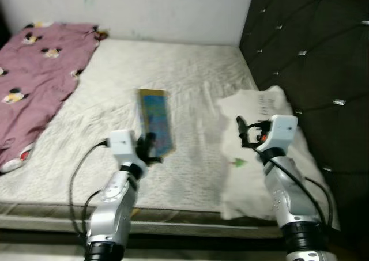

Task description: Clean up the room

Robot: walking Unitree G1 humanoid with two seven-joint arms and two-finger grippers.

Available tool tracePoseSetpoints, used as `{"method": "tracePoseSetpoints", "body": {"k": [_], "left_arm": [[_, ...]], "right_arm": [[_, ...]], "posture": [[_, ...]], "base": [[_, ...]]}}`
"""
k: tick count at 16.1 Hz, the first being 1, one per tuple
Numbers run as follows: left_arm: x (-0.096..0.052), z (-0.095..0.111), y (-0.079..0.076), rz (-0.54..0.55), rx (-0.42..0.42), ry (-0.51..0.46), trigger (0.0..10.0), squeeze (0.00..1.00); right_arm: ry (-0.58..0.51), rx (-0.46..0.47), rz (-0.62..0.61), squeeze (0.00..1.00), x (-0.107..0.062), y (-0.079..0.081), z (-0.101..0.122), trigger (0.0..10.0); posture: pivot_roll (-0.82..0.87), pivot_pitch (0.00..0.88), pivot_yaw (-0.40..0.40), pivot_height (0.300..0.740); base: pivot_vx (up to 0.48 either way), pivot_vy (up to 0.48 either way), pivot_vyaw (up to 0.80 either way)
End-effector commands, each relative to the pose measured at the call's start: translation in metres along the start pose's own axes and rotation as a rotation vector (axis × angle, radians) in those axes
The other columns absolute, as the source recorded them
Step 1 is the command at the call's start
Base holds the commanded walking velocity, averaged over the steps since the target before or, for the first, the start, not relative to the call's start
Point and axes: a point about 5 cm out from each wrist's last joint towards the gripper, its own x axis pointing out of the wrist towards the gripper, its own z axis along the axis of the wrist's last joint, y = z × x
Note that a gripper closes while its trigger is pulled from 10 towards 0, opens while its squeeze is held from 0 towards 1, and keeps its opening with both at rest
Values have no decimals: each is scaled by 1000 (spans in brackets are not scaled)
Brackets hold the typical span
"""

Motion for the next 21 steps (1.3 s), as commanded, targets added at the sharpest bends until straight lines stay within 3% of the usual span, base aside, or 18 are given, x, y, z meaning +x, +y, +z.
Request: {"method": "tracePoseSetpoints", "body": {"k": [1,5,15,21], "left_arm": [[1,13,5,4,16,-52,10000,0],[1,12,4,2,14,-53,10000,0],[-1,18,3,-42,5,-99,10000,0],[0,19,3,-48,8,-106,10000,0]], "right_arm": [[-8,10,14,0,2,7,3,10000],[-6,11,13,0,3,7,2,10000],[-6,-11,27,0,4,9,2,10000],[-4,-10,26,0,4,9,1,10000]], "posture": [[-97,25,-39,740],[-97,23,-38,740],[-92,14,-41,740],[-93,19,-39,740]], "base": [[0,0,0],[0,0,-661],[0,0,0],[221,0,0]]}}
